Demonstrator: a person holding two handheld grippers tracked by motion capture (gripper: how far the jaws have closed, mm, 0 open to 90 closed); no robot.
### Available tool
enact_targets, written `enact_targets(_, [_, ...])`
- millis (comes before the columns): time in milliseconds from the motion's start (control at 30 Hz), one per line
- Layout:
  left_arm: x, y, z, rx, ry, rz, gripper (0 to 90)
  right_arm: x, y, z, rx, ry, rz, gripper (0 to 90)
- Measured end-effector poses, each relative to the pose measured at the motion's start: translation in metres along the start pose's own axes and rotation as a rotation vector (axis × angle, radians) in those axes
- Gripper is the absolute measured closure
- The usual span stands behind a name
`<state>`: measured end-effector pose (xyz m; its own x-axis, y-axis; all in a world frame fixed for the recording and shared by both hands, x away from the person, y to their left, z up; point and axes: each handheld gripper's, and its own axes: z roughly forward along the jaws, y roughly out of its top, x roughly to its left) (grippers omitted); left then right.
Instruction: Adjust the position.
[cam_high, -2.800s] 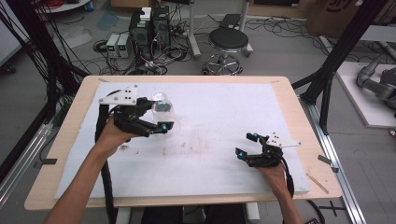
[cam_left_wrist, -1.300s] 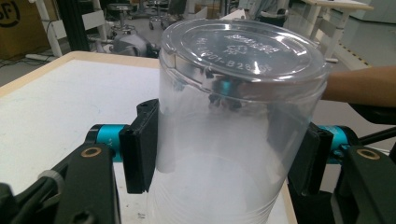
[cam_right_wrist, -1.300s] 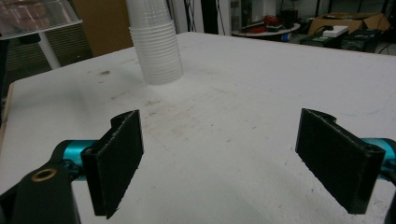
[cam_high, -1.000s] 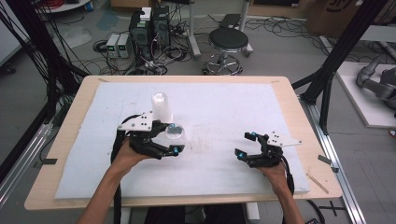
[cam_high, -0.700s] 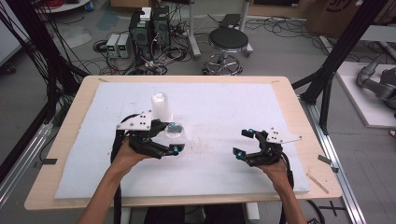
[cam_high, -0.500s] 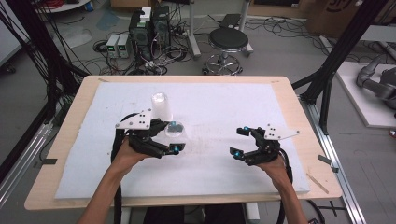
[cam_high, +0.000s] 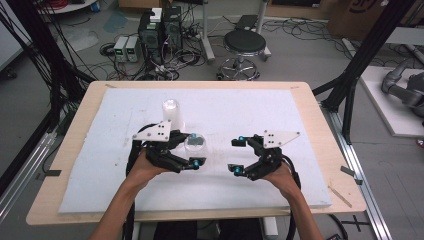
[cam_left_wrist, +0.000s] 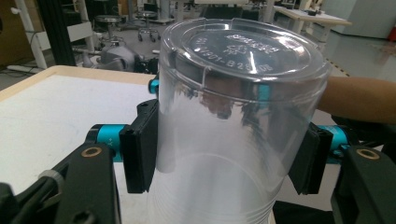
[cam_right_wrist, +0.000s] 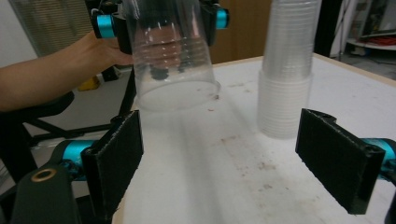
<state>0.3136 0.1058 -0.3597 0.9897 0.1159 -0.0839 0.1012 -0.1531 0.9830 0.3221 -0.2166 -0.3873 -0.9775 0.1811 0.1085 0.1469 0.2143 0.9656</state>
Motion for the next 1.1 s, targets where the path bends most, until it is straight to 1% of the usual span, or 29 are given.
enact_targets(33, [0.0, 0.0, 0.001, 0.0, -0.002, 0.001, 36.4, 0.001, 0.001, 0.003, 0.006, 0.011, -0.003, 14.6])
enact_targets(67, [-0.001, 0.0, 0.003, -0.001, -0.006, -0.001, 36.4, 0.003, 0.004, 0.011, 0.014, 0.04, -0.008, 14.6])
enact_targets(133, [-0.002, 0.0, 0.004, -0.003, -0.01, -0.002, 36.4, 0.005, 0.007, 0.017, 0.02, 0.062, -0.017, 14.6])
enact_targets(167, [-0.002, 0.0, 0.004, -0.002, -0.012, 0.001, 36.4, 0.005, 0.007, 0.017, 0.02, 0.062, -0.017, 14.6])
enact_targets(200, [-0.002, 0.0, 0.004, -0.001, -0.013, -0.001, 36.4, 0.007, 0.01, 0.023, 0.027, 0.081, -0.024, 14.6])
enact_targets(233, [-0.002, 0.0, 0.005, -0.001, -0.014, -0.002, 36.4, 0.007, 0.01, 0.023, 0.027, 0.081, -0.024, 14.6])
enact_targets(333, [-0.002, -0.001, 0.005, -0.002, -0.016, -0.003, 36.4, 0.009, 0.013, 0.03, 0.037, 0.1, -0.03, 14.6])
enact_targets(500, [-0.003, -0.001, 0.008, -0.004, -0.021, -0.004, 36.4, 0.012, 0.015, 0.04, 0.03, 0.133, -0.03, 14.6])
enact_targets(600, [-0.003, -0.001, 0.009, -0.003, -0.026, -0.006, 36.4, 0.014, 0.015, 0.046, 0.041, 0.145, -0.034, 14.6])
enact_targets(700, [-0.004, -0.002, 0.011, -0.003, -0.034, -0.004, 36.4, 0.016, 0.015, 0.052, 0.039, 0.155, -0.034, 14.6])
enact_targets(833, [-0.004, -0.001, 0.012, -0.01, -0.041, -0.006, 36.4, 0.016, 0.015, 0.056, 0.038, 0.162, -0.032, 14.6])
enact_targets(967, [-0.004, -0.002, 0.012, -0.024, -0.053, -0.018, 36.4, 0.015, 0.015, 0.057, 0.017, 0.168, -0.025, 14.7])
enact_targets(1100, [-0.004, -0.002, 0.013, -0.024, -0.055, -0.017, 36.4, 0.014, 0.015, 0.058, -0.007, 0.17, -0.011, 15.2])
